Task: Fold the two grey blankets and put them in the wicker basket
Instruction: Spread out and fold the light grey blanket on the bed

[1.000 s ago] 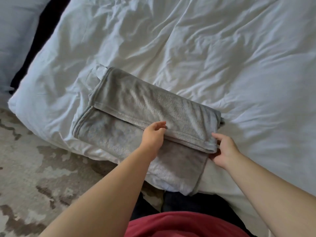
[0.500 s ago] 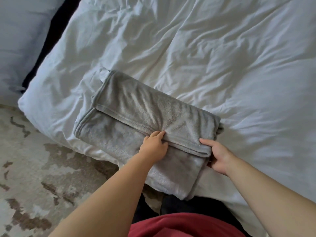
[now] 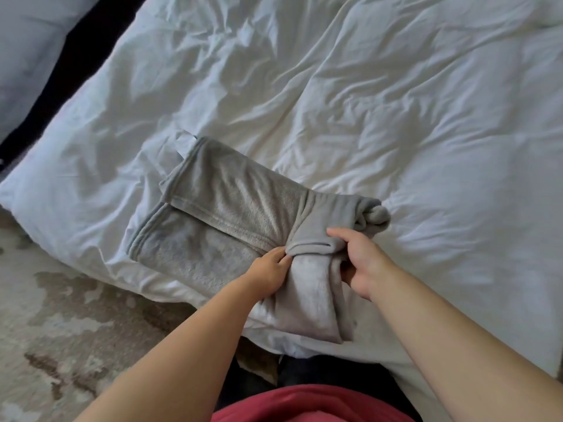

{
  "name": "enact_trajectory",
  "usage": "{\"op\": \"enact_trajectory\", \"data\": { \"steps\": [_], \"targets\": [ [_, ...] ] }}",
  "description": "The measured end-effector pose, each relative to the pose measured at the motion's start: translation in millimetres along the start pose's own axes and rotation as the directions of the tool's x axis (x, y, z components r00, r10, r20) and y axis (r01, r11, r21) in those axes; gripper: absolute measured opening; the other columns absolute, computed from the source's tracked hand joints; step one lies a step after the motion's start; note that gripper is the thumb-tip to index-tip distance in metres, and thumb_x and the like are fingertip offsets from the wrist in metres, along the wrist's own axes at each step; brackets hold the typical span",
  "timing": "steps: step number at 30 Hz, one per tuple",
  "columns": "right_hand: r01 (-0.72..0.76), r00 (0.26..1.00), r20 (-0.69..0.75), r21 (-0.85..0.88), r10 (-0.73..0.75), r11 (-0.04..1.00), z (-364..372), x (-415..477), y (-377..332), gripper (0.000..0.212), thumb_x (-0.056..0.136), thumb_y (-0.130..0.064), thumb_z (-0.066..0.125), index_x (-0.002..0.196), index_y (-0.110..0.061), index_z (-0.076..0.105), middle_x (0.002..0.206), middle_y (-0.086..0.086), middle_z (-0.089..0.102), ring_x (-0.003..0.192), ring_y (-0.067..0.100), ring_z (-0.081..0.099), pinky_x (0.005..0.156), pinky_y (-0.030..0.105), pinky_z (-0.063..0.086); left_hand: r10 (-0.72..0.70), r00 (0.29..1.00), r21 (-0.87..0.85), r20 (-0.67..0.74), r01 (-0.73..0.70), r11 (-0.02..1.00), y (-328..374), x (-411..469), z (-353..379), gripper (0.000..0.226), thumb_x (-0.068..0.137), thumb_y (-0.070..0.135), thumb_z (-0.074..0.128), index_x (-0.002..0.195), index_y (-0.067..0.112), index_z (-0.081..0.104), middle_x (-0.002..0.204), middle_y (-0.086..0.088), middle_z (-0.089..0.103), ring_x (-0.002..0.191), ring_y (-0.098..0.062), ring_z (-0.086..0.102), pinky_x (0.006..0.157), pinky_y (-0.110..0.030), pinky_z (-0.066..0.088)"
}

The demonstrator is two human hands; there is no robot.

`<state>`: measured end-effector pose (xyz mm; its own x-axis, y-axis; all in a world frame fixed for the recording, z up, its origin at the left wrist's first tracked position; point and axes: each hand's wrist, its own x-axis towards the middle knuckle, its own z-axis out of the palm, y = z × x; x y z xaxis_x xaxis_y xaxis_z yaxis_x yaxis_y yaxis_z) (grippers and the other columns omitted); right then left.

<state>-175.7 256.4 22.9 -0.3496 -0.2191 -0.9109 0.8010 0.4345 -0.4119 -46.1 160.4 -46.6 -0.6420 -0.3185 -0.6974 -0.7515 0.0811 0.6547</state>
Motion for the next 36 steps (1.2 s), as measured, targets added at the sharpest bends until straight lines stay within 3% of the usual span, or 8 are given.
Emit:
{"op": "enact_trajectory", "data": {
  "steps": [7, 12, 16, 19, 23, 27, 32, 36],
  "targets": [
    [-0.036, 0.993, 0.104, -0.132, 0.050, 0.991, 112.8, -21.1, -26.7, 0.044, 0.089, -0.011, 0.046, 0.046, -0.010, 0.054, 0.036, 0.000, 0.049, 0.029, 0.008, 0.046, 0.035, 0.014, 0.038, -0.102, 0.994, -0.462, -0.035, 0.074, 0.884, -19.0, -25.9, -54.2, 0.020, 0.094, 0.029, 0.053, 0.101, 0.021, 0.070, 0.101, -0.002, 0.072, 0.098, -0.017, 0.066, 0.091, -0.036, 0.053],
    [-0.011, 0.996, 0.085, -0.289, 0.037, 0.957, 217.5, -15.5, -34.9, 0.027, 0.097, -0.020, 0.042, 0.071, -0.011, 0.046, 0.073, 0.008, 0.045, 0.065, 0.019, 0.047, 0.079, 0.029, 0.049, -0.141, 0.961, -0.646, -0.240, -0.049, 0.762, -63.0, -67.6, -115.7, 0.023, 0.091, 0.041, 0.050, 0.096, 0.032, 0.070, 0.094, 0.004, 0.074, 0.090, -0.012, 0.069, 0.082, -0.032, 0.055],
    [-0.011, 0.985, 0.159, -0.342, 0.069, 0.940, 264.4, -4.7, -18.7, 0.018, 0.093, -0.030, 0.050, 0.096, -0.013, 0.050, 0.104, 0.013, 0.050, 0.091, 0.030, 0.055, 0.080, 0.041, 0.048, -0.335, 0.876, -0.769, -0.347, -0.061, 0.637, -97.7, -91.4, -158.1, 0.059, 0.082, 0.067, 0.039, 0.120, 0.029, 0.062, 0.122, 0.003, 0.064, 0.113, -0.020, 0.059, 0.101, -0.044, 0.045],
    [0.003, 0.992, 0.108, -0.541, 0.066, 0.841, 268.9, 11.0, -4.3, 0.026, 0.090, -0.023, 0.053, 0.115, -0.017, 0.047, 0.136, 0.008, 0.042, 0.125, 0.029, 0.046, 0.084, 0.039, 0.047, -0.318, 0.874, -0.717, -0.366, -0.047, 0.695, -112.2, -103.1, -171.0, 0.077, 0.075, 0.074, 0.049, 0.141, 0.033, 0.040, 0.141, 0.006, 0.049, 0.125, -0.014, 0.048, 0.107, -0.040, 0.038],
    [0.077, 0.994, 0.111, -0.687, 0.000, 0.723, 256.4, 16.4, 2.1, 0.018, 0.092, -0.009, 0.045, 0.104, -0.014, 0.057, 0.120, 0.011, 0.057, 0.109, 0.021, 0.057, 0.066, 0.030, 0.046, -0.233, 0.882, -0.500, -0.410, -0.004, 0.866, -110.3, -95.0, -166.7, 0.093, 0.071, 0.055, 0.073, 0.147, 0.022, 0.030, 0.145, 0.004, 0.045, 0.125, -0.008, 0.047, 0.101, -0.022, 0.038],
    [0.258, 0.966, 0.221, -0.803, -0.135, 0.537, 241.1, 29.0, -12.7, 0.043, 0.092, 0.000, 0.043, 0.132, -0.011, 0.051, 0.098, 0.007, 0.058, 0.068, 0.019, 0.054, 0.056, 0.028, 0.042, -0.195, 0.851, -0.300, -0.487, 0.046, 0.953, -96.5, -77.3, -150.7, 0.093, 0.063, 0.047, 0.080, 0.142, 0.023, 0.037, 0.136, 0.005, 0.052, 0.125, -0.015, 0.049, 0.090, -0.018, 0.037],
    [0.356, 0.664, 0.327, -0.929, -0.672, -0.100, 228.8, 63.5, -60.9, 0.053, 0.079, -0.024, 0.071, 0.128, -0.017, 0.052, 0.134, 0.013, 0.044, 0.124, 0.032, 0.044, 0.104, 0.034, 0.034, -0.228, 0.806, -0.288, -0.545, 0.075, 0.955, -108.4, -64.0, -145.7, 0.036, 0.080, 0.022, 0.063, 0.116, 0.023, 0.060, 0.112, 0.002, 0.066, 0.109, -0.018, 0.058, 0.088, -0.028, 0.046],
    [0.385, 0.774, 0.408, -0.910, -0.484, -0.153, 233.4, 91.0, -94.0, 0.066, 0.075, -0.037, 0.076, 0.132, -0.014, 0.049, 0.129, 0.011, 0.056, 0.122, 0.030, 0.050, 0.099, 0.037, 0.040, -0.223, 0.812, -0.415, -0.540, -0.026, 0.909, -129.0, -66.8, -148.2, 0.021, 0.086, 0.019, 0.063, 0.107, 0.023, 0.065, 0.107, 0.009, 0.068, 0.105, -0.007, 0.058, 0.090, -0.022, 0.045]
  ]
}}
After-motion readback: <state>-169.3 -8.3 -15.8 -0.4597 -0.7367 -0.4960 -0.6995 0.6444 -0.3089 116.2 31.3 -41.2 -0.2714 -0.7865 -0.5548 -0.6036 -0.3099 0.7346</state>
